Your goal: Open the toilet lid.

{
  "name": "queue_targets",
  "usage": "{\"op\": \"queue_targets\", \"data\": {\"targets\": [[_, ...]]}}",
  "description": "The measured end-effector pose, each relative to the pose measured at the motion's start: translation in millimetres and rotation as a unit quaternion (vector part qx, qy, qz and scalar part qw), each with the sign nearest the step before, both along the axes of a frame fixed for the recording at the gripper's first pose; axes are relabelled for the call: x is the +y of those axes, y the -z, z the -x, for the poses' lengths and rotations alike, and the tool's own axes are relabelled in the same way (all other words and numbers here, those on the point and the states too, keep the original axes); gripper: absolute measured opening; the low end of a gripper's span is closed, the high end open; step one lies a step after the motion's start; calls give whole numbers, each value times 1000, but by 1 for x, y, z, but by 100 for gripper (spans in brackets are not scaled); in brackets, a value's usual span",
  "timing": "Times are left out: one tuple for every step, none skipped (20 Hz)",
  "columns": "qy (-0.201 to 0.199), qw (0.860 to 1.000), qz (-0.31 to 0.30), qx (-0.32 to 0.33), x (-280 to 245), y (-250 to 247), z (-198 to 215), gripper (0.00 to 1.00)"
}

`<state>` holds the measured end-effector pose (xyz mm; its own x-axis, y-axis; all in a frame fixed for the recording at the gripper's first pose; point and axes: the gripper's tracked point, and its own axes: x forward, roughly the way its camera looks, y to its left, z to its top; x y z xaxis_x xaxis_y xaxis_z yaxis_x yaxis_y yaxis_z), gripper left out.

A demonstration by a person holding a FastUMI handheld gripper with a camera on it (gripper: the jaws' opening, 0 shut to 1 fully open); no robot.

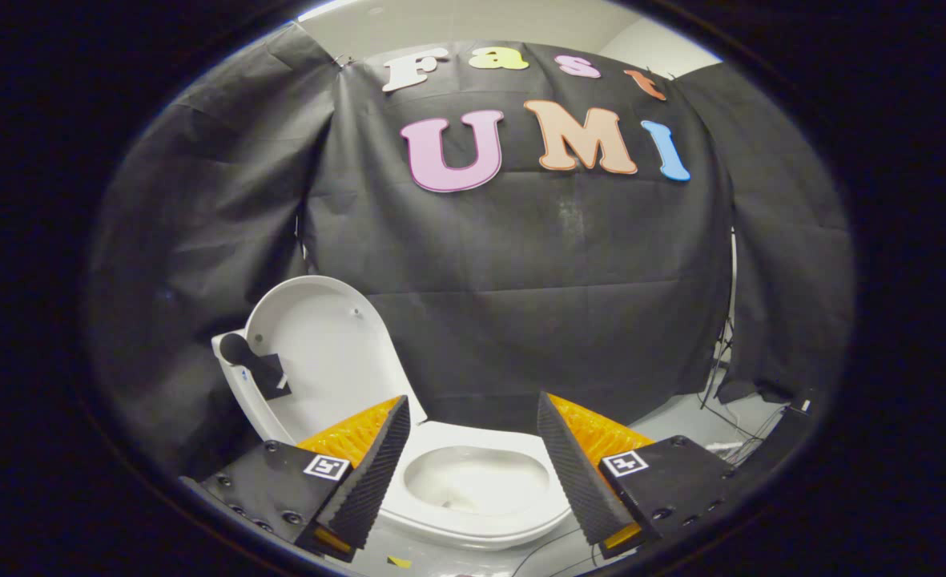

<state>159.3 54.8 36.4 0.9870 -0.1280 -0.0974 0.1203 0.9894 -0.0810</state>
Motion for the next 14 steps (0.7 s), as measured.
{"op": "queue_targets", "data": {"targets": [[-1,1000,3,-1,0,-1,-1,99],[-3,1000,4,0,1,-1,-2,99],[-6,1000,5,2,3,1,-3,99],[-7,1000,7,6,5,3,-4,99],[-9,1000,8,10,5,6,-5,99],[-10,1000,8,13,6,8,-5,99],[-11,1000,9,17,6,10,-6,99],[-10,1000,10,19,6,11,-6,99],[-8,1000,10,20,5,11,-6,99],[-7,1000,9,20,4,11,-6,99],[-6,1000,7,20,4,12,-6,99],[-5,1000,5,18,3,11,-5,99],[-4,1000,4,19,1,12,-5,99],[-2,1000,2,19,1,12,-5,99]]}}
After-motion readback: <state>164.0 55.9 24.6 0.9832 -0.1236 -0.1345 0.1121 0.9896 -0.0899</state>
